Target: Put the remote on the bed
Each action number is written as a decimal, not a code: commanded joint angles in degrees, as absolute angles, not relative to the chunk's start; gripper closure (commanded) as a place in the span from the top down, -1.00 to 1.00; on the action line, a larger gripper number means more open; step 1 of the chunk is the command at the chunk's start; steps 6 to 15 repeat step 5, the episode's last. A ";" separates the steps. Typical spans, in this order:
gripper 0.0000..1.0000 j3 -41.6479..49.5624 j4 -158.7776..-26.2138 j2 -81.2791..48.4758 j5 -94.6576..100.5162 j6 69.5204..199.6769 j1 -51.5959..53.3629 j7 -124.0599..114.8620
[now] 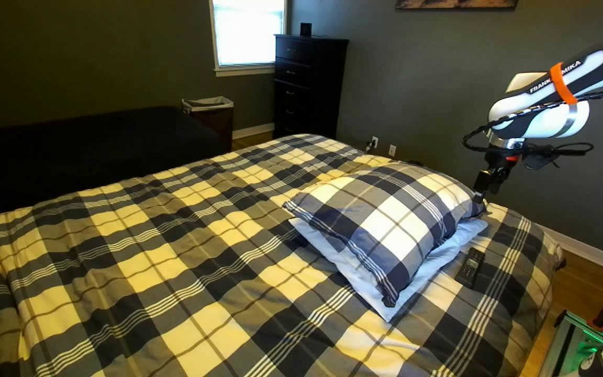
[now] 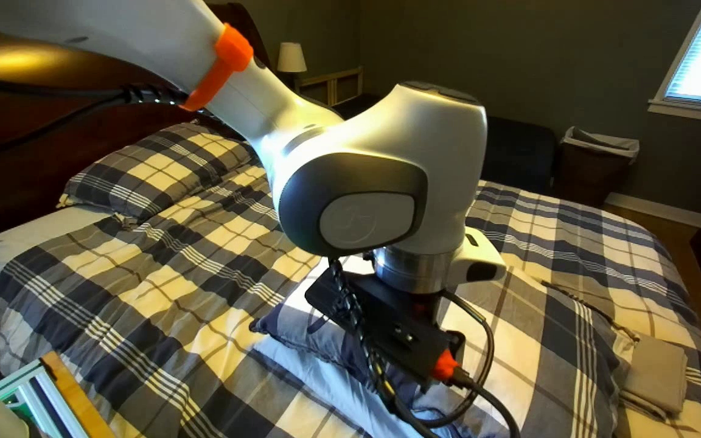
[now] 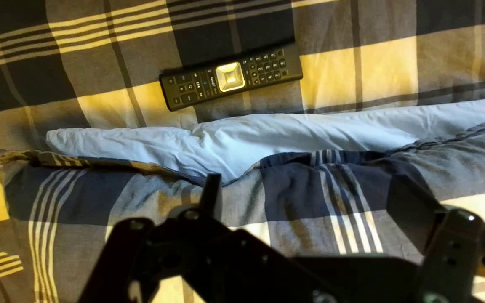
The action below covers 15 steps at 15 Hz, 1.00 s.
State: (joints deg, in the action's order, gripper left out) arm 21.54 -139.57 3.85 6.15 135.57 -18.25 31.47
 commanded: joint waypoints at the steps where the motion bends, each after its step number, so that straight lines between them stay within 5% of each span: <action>1: 1.00 21.28 -139.49 4.11 6.21 135.13 -18.51 32.08; 15: 1.00 21.30 -139.49 4.28 6.26 135.02 -18.52 32.80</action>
